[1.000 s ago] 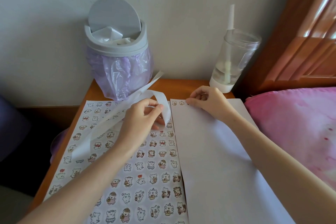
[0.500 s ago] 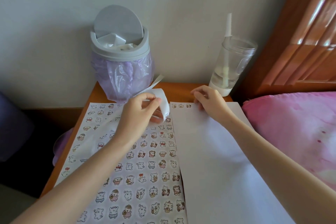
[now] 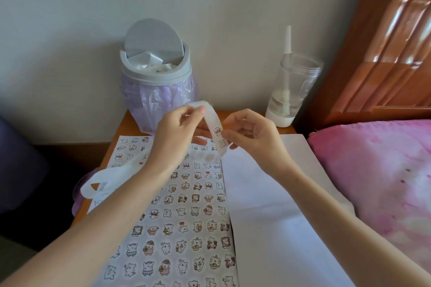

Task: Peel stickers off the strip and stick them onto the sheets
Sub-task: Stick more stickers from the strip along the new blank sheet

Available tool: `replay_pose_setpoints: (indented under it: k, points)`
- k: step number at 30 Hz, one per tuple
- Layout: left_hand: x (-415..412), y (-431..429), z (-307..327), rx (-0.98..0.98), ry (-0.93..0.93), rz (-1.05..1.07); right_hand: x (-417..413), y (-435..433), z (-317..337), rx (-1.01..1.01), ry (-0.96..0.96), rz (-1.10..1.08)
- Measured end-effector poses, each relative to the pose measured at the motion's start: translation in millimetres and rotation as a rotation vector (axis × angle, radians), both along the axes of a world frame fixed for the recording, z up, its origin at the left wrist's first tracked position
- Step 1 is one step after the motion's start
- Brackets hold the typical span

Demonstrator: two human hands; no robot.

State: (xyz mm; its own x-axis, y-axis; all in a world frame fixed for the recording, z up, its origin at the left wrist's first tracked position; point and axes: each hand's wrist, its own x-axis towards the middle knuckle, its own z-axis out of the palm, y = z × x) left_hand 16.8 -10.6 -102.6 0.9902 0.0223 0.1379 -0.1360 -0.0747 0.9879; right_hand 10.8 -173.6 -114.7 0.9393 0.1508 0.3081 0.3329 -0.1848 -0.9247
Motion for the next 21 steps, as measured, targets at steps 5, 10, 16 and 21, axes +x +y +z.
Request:
replay_pose_setpoints:
  k: [5,10,16,21]
  points:
    - [-5,-4,-7,0.026,0.063,-0.047,0,-2,-7,-0.022,-0.046,-0.059]
    - [-6,-5,-17,0.111,0.035,-0.07,-1,-2,-11,-0.118,-0.062,-0.079]
    - [-6,-6,-21,0.155,0.015,-0.058,0,-4,-15,-0.181,-0.076,-0.091]
    - [-7,-8,-22,0.155,0.02,-0.075,0,-5,-16,-0.17,-0.075,-0.087]
